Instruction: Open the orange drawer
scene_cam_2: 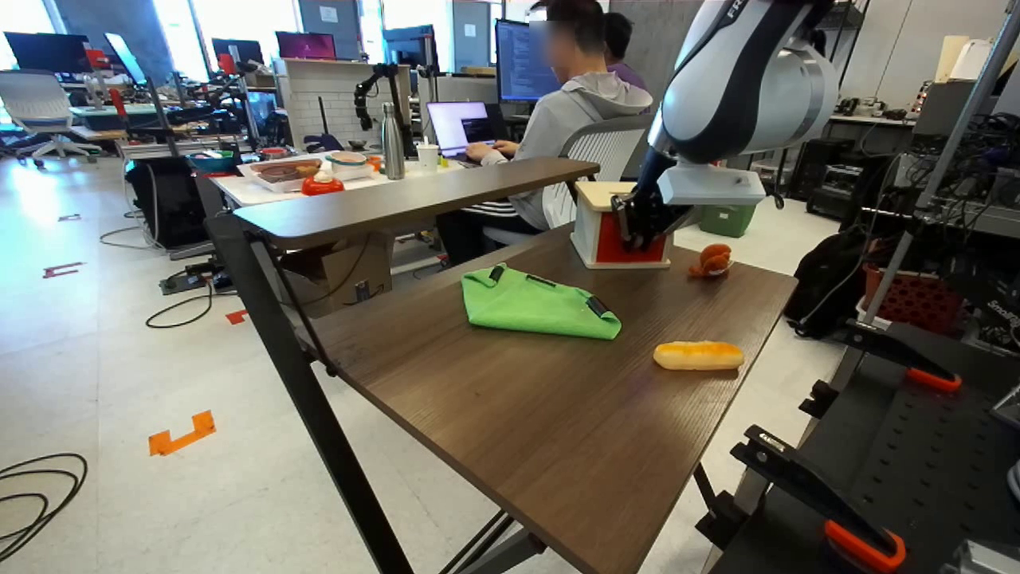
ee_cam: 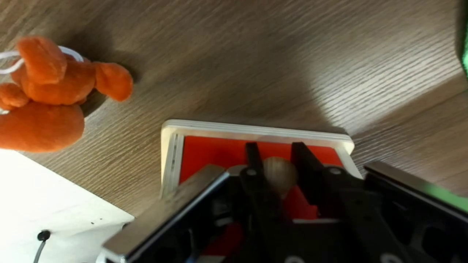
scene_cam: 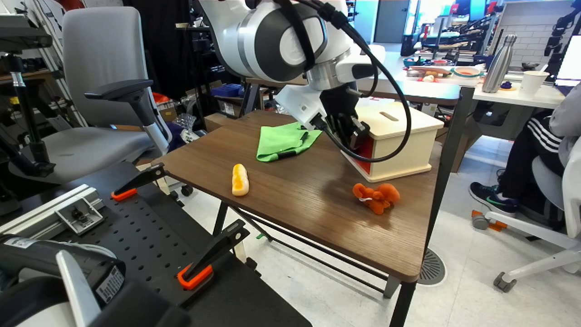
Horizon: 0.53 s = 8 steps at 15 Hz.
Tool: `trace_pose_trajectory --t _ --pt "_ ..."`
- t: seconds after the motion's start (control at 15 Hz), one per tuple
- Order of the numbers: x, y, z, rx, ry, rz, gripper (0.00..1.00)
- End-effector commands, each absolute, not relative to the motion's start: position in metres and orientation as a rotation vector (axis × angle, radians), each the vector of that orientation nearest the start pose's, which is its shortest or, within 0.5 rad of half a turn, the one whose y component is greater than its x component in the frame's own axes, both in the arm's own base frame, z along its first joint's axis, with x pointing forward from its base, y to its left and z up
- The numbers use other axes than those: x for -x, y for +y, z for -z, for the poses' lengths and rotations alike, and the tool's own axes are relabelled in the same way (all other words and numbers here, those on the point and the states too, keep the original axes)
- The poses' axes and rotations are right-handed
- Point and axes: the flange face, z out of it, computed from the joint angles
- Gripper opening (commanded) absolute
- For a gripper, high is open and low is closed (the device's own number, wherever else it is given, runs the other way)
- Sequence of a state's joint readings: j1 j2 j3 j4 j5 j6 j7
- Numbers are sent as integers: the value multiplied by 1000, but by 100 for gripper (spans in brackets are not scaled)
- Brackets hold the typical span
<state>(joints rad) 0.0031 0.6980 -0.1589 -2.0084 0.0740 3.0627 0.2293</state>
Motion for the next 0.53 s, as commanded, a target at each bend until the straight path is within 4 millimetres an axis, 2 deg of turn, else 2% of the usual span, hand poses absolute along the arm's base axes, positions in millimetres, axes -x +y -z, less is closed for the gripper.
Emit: trace_pose_trajectory --t 0.0,0.47 --pt "-614 -102 -132 3101 656 584 7" --pt "-597 -92 -124 3138 605 573 7"
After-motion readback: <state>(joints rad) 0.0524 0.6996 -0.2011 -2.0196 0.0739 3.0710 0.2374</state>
